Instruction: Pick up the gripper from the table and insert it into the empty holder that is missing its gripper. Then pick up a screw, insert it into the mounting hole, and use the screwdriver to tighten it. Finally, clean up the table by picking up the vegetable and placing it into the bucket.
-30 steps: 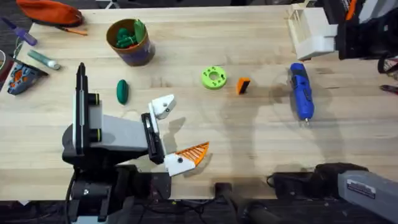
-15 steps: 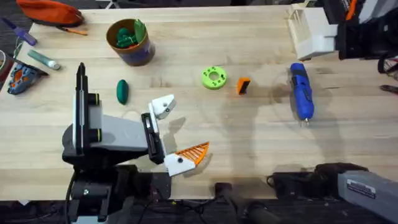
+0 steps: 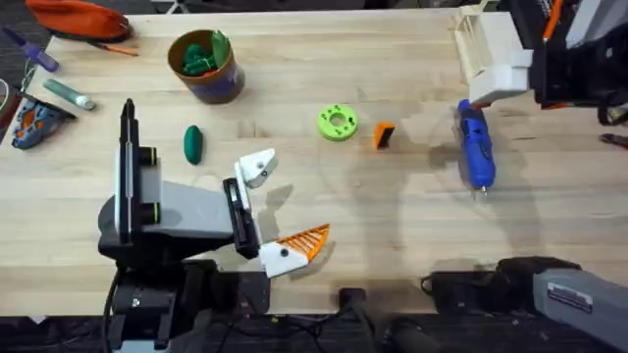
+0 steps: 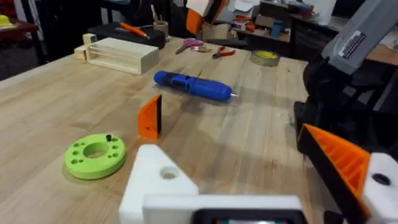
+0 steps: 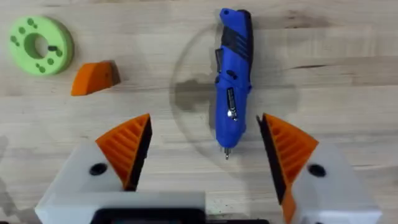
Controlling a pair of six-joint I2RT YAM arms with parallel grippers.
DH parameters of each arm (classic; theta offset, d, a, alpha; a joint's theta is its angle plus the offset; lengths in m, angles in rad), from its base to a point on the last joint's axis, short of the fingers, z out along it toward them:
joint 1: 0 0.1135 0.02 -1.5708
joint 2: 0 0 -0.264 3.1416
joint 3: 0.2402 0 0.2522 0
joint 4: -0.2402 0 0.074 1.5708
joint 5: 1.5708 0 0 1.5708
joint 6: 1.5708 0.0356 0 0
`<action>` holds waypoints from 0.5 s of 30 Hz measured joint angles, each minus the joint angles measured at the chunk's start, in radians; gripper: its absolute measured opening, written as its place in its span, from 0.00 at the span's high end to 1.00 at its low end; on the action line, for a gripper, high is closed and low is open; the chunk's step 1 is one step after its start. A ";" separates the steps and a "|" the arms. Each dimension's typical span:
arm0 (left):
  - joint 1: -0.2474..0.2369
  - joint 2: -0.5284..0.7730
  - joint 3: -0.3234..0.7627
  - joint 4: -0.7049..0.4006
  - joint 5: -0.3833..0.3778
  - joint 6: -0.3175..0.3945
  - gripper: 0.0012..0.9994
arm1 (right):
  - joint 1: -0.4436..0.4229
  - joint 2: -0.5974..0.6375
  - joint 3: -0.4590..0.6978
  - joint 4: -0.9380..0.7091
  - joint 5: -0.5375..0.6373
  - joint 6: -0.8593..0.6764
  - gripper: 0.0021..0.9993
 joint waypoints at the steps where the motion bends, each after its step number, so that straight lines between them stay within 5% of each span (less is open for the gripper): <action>1: 0.000 0.000 0.000 0.000 0.000 0.000 0.01 | 0.000 0.000 0.000 0.000 0.000 0.011 0.01; 9: 0.000 0.000 0.000 0.000 0.000 0.000 0.01 | 0.050 0.056 0.002 -0.041 0.000 0.134 0.01; 15: 0.000 0.000 0.000 0.000 0.000 0.000 0.01 | 0.169 0.144 0.002 -0.023 0.002 0.209 0.01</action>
